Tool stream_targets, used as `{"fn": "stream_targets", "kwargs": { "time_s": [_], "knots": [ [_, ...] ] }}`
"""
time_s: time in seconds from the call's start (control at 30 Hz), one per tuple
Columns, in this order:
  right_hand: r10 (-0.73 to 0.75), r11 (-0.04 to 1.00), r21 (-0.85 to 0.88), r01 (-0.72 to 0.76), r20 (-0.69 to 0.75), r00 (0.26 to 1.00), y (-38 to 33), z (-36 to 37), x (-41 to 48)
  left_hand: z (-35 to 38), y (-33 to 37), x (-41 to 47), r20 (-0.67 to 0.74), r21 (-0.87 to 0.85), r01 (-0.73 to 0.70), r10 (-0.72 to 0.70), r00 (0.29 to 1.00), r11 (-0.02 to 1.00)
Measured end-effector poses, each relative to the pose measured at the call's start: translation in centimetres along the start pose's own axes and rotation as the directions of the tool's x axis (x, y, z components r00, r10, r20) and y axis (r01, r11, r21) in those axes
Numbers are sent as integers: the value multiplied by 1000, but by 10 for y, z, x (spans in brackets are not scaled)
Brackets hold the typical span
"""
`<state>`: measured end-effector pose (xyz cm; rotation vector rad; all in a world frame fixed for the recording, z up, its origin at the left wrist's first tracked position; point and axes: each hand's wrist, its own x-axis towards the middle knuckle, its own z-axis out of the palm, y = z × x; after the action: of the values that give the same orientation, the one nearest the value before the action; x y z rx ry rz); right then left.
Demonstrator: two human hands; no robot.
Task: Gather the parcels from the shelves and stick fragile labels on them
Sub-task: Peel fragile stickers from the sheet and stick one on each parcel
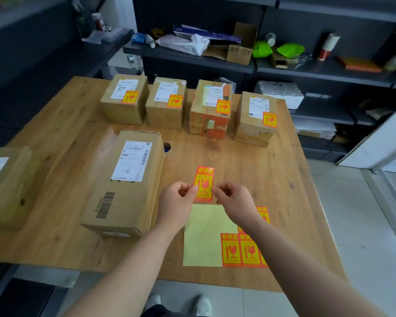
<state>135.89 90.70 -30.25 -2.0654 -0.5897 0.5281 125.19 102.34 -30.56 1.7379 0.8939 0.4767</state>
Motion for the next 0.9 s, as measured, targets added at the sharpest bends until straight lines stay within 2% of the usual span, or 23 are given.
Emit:
{"fn": "stream_targets", "kwargs": {
  "time_s": [0.1, 0.27, 0.43, 0.63, 0.73, 0.83, 0.9],
  "knots": [
    [24, 995, 102, -24, -3, 1000, -21, 18, 0, -23, 1, 5, -6, -27, 10, -10, 1000, 1000],
    [23, 996, 82, -22, -14, 1000, -52, 49, 0, -69, -4, 15, -2, -2, 1, -1, 1000, 1000],
    [28, 997, 68, -27, -15, 999, -76, 87, -3, -113, -15, 25, -40, 136, -89, 95, 995, 987],
    [76, 994, 82, -76, -4, 997, -89, 128, -12, -150, -36, 32, -48, 274, -76, 93, 995, 959],
    [128, 987, 102, -127, 0, 992, -93, 142, -15, -160, -42, 38, -19, 395, -85, 101, 995, 915],
    [181, 979, 96, -178, -21, 983, -94, 150, -14, -165, -45, 47, 63, 567, -144, 132, 989, 811],
    [219, 972, 96, -215, -41, 975, -96, 152, -12, -165, -44, 52, 103, 612, -184, 153, 983, 769]
  ]
}}
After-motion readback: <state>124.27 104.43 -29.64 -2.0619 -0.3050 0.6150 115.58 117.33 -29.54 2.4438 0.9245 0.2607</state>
